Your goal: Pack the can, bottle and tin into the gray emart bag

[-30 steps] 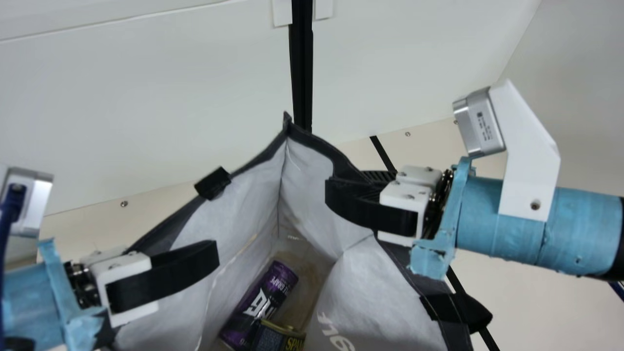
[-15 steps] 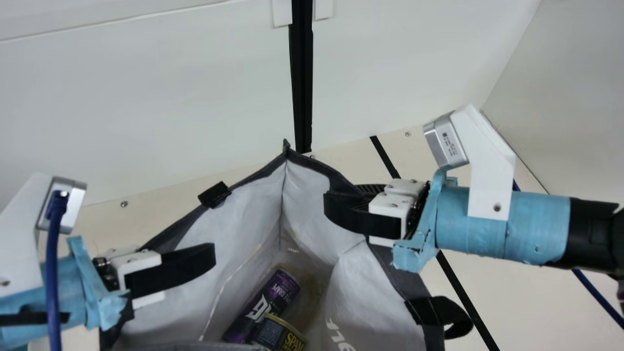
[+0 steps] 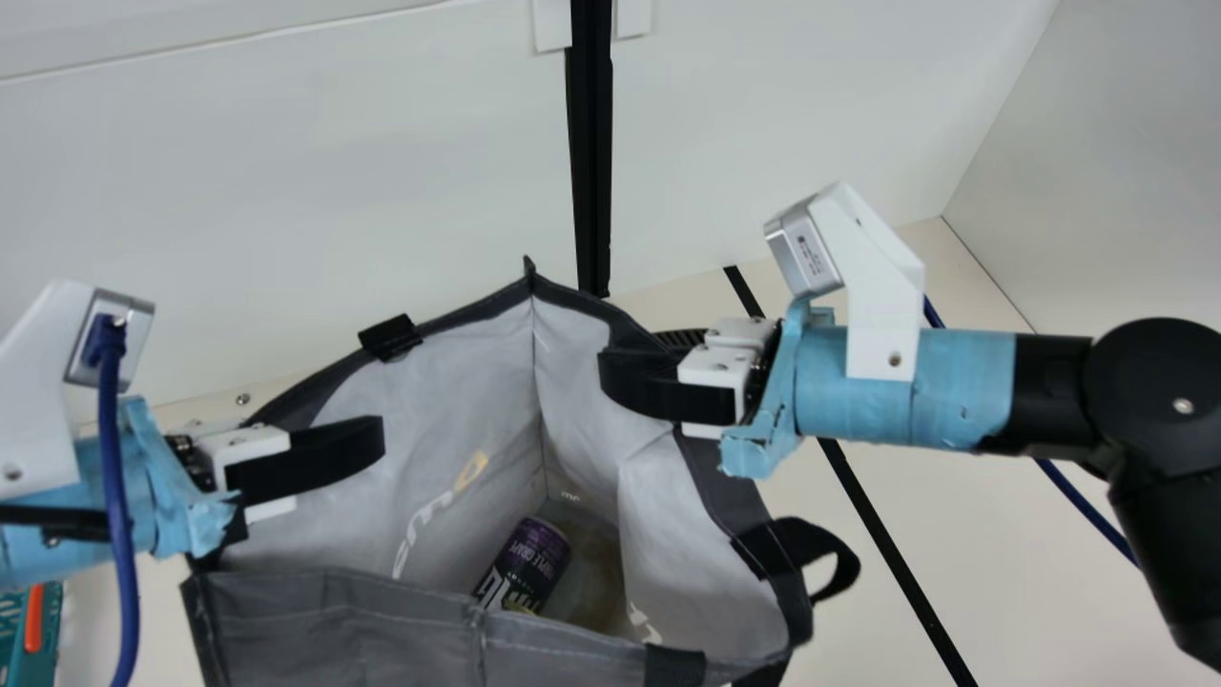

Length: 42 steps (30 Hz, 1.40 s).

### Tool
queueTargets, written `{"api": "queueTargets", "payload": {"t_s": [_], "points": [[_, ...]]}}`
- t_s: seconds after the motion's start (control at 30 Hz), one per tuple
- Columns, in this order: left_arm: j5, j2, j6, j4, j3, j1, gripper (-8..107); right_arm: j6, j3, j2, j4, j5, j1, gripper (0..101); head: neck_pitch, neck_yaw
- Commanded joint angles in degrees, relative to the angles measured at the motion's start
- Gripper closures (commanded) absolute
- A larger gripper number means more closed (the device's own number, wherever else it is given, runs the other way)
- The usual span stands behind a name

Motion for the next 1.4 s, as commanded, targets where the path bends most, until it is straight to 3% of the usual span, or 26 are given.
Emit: {"api": "queueTargets", "payload": {"t_s": [0.0, 0.77, 1.13, 1.37], "points": [[0.0, 1.04, 0.39, 0.36, -1.11, 0.14, 89, -0.82, -0.61, 1.4, -0.83, -1.3, 1.03, 101, -1.3, -0.05], [0.0, 14.88, 1.24, 1.5, -16.4, 1.77, 89, -9.89, -8.63, 14.63, -4.84, -13.23, 10.29, 101, -1.3, -0.05], [0.0, 17.96, -0.54, 2.34, -21.11, 2.07, 89, -12.24, -8.83, 17.03, -5.08, -16.15, 11.82, 101, -1.3, -0.05], [-0.77, 17.81, -0.88, 2.44, -21.18, 1.96, 89, -12.41, -8.72, 17.09, -5.41, -16.82, 12.02, 101, -1.3, -0.05]]}}
